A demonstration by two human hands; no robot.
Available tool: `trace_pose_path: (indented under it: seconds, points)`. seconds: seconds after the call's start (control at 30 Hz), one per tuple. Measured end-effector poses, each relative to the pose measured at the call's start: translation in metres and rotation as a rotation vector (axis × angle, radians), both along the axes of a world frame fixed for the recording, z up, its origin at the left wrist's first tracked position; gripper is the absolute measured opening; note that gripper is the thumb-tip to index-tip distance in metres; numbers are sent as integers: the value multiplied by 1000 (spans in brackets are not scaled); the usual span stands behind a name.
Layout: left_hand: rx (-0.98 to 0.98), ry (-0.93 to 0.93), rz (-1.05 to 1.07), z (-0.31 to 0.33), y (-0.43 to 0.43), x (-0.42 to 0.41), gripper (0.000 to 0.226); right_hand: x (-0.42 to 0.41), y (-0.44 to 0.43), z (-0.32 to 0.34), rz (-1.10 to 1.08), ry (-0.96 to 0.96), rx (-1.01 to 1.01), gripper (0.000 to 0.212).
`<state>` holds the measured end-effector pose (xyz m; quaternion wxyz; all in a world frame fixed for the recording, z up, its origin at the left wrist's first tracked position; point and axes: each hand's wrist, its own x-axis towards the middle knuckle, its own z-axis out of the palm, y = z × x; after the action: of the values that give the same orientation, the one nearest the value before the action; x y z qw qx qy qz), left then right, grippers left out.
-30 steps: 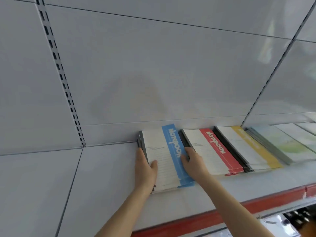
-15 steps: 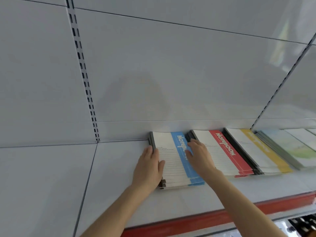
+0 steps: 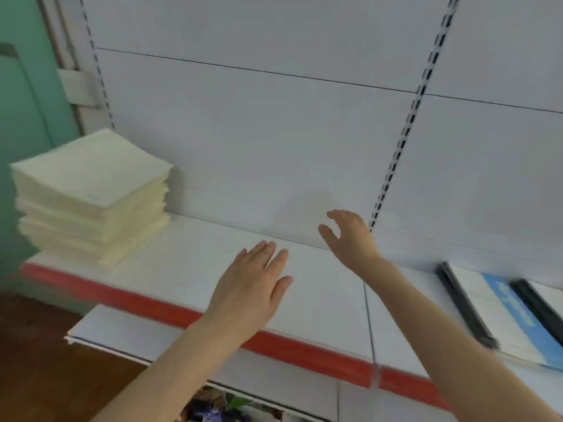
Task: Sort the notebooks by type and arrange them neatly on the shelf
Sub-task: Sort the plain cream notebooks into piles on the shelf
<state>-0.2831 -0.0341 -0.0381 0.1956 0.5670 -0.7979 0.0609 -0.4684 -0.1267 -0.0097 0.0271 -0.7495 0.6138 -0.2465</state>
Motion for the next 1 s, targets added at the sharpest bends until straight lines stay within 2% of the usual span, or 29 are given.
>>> trace_pose_path:
  seconds: [0.17, 0.33, 0.5, 0.63, 0.7, 0.77, 0.87, 0.93, 1.0]
  points:
    - [-39, -90, 159, 5, 42, 129, 50, 149, 12, 9, 193, -25, -44, 43]
    - [-72, -95, 296, 6, 68, 225, 51, 260, 12, 23, 351, -32, -60, 45]
    - [-96, -62, 390, 6, 68, 283, 49, 334, -7, 34, 462, -47, -61, 52]
    - [-136, -33, 459, 2, 61, 322, 51, 384, -29, 33, 502, 41, 44, 70]
    - [-132, 5, 462, 0, 58, 336, 50, 403, -38, 28, 519, 92, 70, 66]
    - [-118, 29, 449, -4, 54, 349, 51, 412, -41, 23, 544, 114, 62, 53]
    - [-99, 235, 389, -4, 51, 358, 52, 410, -34, 25, 605, 154, 39, 41]
    - [-69, 475, 327, 1, 46, 365, 50, 408, -26, 35, 596, 125, 5, 36]
    - [11, 800, 268, 11, 43, 370, 51, 405, -13, 44, 503, 119, -36, 34]
